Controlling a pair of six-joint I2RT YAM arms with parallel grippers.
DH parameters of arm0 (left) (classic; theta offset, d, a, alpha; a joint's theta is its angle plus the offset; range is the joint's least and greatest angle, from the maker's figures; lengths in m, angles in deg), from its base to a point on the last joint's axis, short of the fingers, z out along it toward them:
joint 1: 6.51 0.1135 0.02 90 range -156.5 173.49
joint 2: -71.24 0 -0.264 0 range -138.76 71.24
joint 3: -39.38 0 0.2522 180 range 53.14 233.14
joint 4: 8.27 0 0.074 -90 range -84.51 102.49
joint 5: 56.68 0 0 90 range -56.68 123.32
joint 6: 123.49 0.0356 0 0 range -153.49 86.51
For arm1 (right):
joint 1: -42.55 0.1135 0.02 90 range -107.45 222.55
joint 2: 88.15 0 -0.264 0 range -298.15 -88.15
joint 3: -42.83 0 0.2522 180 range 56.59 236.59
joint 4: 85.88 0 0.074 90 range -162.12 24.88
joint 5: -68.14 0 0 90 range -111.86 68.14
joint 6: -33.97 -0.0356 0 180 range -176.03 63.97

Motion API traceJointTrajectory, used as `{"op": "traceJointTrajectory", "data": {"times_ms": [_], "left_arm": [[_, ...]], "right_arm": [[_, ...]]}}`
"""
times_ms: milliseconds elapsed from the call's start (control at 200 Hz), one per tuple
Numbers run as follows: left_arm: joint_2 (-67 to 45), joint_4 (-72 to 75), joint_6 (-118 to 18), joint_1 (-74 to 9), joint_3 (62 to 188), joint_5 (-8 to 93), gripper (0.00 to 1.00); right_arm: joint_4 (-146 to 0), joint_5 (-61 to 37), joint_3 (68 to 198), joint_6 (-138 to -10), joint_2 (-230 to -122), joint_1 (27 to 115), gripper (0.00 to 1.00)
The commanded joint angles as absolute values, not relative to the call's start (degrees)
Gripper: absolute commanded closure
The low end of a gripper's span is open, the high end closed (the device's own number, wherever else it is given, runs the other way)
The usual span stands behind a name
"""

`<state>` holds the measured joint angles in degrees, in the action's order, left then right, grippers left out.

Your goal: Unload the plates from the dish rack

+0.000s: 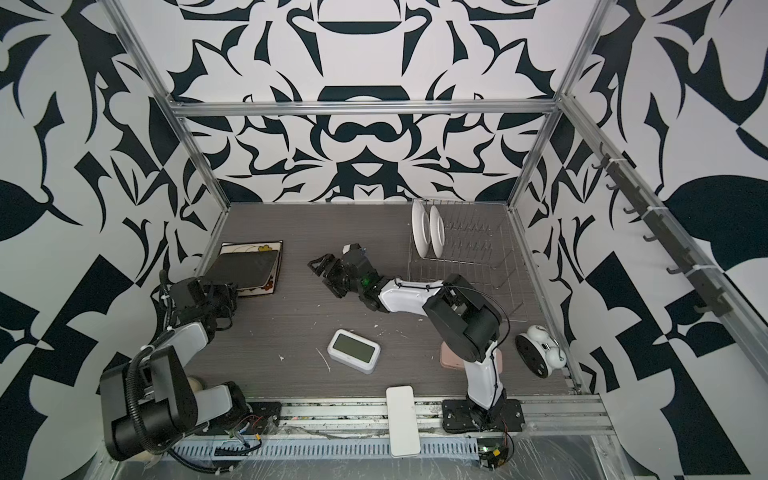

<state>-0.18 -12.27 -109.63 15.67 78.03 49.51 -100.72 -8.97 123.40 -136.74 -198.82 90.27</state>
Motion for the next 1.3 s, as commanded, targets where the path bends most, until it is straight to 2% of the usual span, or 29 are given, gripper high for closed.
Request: {"op": "traceJointTrajectory", "data": {"times_ms": [0,200,520,725,985,1295], "left_arm": [[1.5,-17.2,-108.3,15.8,81.2,50.6,0.74],[1.9,-15.8,-108.0,15.8,81.6,50.7,0.67],[2.7,-9.5,-107.0,15.9,83.6,51.2,0.40],[2.2,-6.3,-106.6,15.8,84.8,50.9,0.29],[0.2,-4.1,-105.8,15.9,86.9,52.6,0.22],[-3.3,-5.6,-106.4,15.9,86.3,54.0,0.21]], "right_arm": [[-103.5,-8.7,123.8,-136.9,-196.4,90.5,0.15],[-103.3,-8.8,123.8,-136.7,-196.0,90.5,0.15],[-103.1,-8.9,123.7,-136.6,-195.6,90.6,0.15],[-102.7,-9.1,123.7,-136.4,-195.1,90.6,0.15],[-102.3,-9.2,123.9,-136.2,-194.8,90.6,0.15],[-102.2,-9.3,123.9,-136.1,-194.9,90.6,0.15]]}}
